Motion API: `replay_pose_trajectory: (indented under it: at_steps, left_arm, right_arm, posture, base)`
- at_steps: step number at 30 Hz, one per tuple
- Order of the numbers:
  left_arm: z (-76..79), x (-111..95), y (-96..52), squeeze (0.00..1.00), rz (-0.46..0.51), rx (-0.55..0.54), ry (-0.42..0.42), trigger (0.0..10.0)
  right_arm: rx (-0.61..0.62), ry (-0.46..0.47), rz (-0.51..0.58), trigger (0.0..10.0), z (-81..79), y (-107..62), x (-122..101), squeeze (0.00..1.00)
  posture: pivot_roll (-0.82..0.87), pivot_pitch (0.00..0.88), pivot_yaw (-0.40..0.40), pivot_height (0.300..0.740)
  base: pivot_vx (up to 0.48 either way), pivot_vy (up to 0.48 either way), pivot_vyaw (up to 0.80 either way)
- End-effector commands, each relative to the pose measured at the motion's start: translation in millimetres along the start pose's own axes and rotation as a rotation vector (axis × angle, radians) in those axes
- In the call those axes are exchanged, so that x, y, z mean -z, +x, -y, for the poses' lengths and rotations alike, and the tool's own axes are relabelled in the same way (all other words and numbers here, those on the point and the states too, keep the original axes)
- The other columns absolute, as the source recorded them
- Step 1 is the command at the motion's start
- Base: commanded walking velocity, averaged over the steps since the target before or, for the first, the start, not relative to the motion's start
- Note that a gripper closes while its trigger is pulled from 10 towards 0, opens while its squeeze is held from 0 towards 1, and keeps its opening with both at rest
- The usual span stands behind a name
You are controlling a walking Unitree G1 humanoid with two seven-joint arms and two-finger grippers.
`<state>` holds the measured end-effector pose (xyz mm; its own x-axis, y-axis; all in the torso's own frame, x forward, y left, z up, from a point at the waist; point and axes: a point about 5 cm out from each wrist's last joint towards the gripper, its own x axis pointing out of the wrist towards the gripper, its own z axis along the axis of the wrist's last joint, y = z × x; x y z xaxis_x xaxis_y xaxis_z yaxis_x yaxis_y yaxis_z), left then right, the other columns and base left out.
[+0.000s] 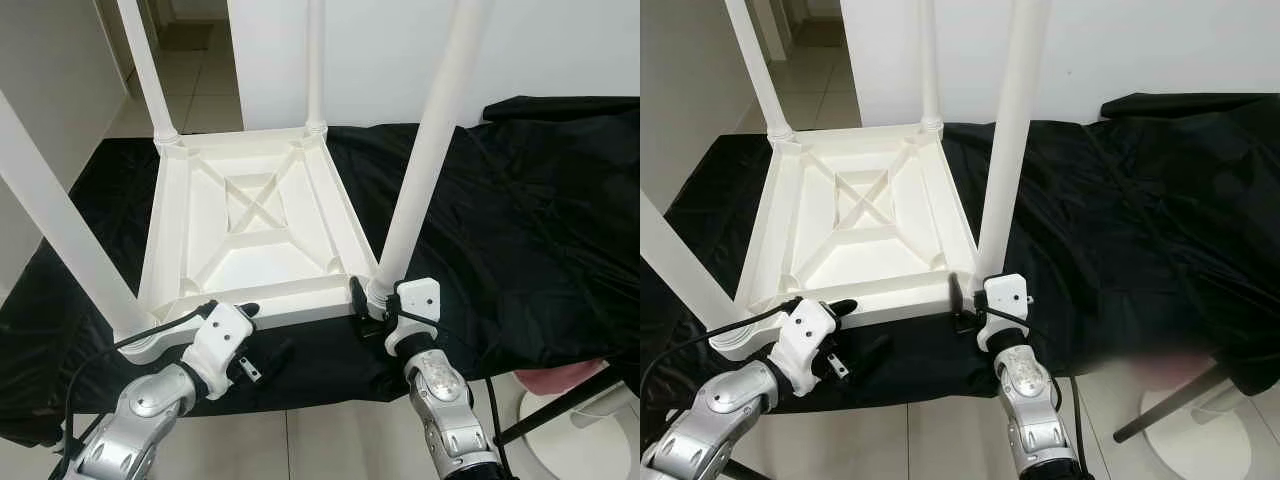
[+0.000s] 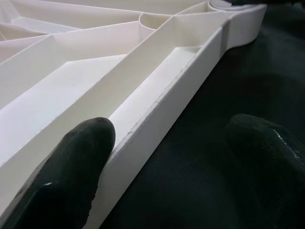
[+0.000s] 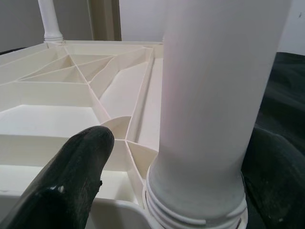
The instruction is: Building children table
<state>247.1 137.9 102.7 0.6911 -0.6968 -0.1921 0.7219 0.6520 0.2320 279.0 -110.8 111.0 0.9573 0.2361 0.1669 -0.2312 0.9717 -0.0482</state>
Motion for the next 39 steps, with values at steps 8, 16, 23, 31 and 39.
replay_pose_trajectory:
  at_steps: [8,16,23,31,39]
  left_arm:
    - [-18.6,25,-10.3,0.0,-0.157,-0.06,0.072,10.0]
    - [-26.0,30,-15.8,0.0,-0.19,-0.069,0.107,10.0]
    - [-37.0,36,-23.2,0.0,-0.233,-0.097,0.148,10.0]
    - [-45.4,37,-31.3,0.0,-0.252,-0.132,0.17,10.0]
    - [-36.6,12,-31.3,0.0,-0.176,-0.105,0.201,10.0]
  right_arm:
    - [-0.023,-0.005,-0.029,10.0,-6.3,-1.0,5,0.0]
    - [-0.02,-0.002,-0.035,10.0,-6.7,-2.8,7,0.0]
    - [-0.035,0.005,-0.038,10.0,-10.1,-3.1,8,0.0]
    - [-0.057,0.008,-0.043,10.0,-13.1,-3.7,9,0.0]
    - [-0.076,0.012,-0.046,10.0,-14.4,-5.2,10,0.0]
  posture:
    - [0.01,0.03,0.017,0.74]
    - [0.01,0.021,0.02,0.74]
    - [0.01,0.015,0.019,0.74]
    - [0.02,0.019,0.018,0.74]
    - [0.03,0.025,0.018,0.74]
  base:
    - [0.0,0.0,0.0]
    - [0.0,0.0,0.0]
    - [0.0,0.0,0.0]
    - [0.0,0.0,0.0]
    - [0.0,0.0,0.0]
